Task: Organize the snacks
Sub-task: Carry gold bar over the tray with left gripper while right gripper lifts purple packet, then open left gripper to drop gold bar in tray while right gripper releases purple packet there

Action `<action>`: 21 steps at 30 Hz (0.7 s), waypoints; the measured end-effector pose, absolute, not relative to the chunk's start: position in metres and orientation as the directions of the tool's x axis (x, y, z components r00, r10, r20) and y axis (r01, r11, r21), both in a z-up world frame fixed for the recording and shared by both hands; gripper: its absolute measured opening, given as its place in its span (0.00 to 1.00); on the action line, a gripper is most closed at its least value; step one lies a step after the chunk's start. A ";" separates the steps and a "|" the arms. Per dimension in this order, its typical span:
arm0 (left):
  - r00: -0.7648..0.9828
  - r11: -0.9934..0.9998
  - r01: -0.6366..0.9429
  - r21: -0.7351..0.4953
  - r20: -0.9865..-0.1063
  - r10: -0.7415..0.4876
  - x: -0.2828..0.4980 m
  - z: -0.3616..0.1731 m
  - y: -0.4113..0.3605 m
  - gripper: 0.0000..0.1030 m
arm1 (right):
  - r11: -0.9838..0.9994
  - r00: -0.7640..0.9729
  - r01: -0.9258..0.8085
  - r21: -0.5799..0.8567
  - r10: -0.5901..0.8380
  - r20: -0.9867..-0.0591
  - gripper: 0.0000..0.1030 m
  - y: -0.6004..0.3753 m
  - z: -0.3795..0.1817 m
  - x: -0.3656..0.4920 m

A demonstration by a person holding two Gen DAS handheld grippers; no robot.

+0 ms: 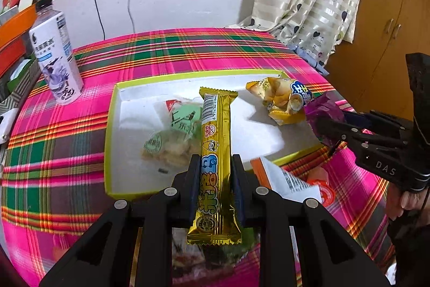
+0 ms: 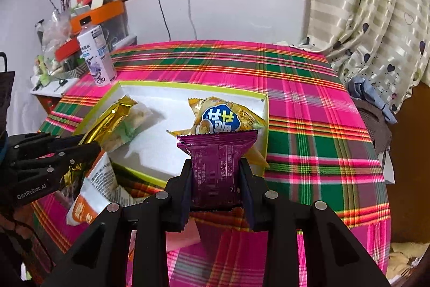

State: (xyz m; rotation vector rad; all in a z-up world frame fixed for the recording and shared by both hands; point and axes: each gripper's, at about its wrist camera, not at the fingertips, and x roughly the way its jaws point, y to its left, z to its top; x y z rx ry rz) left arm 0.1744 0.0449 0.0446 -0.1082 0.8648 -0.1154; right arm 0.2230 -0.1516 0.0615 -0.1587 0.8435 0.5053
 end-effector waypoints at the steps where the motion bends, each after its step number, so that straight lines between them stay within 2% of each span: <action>1: 0.642 0.989 0.057 -0.139 -0.753 -0.143 0.178 0.044 0.045 0.22 | 0.870 0.553 -0.488 0.065 0.366 -0.749 0.29 -0.150 0.060 0.226; 13: 0.639 0.995 0.010 -0.097 -0.765 -0.081 0.214 0.036 0.063 0.22 | 0.867 0.550 -0.491 0.082 0.382 -0.743 0.29 -0.138 0.055 0.255; 21: 0.642 0.995 -0.031 -0.091 -0.765 -0.050 0.216 0.027 0.080 0.22 | 0.862 0.504 -0.495 0.114 0.391 -0.770 0.30 -0.141 0.039 0.254</action>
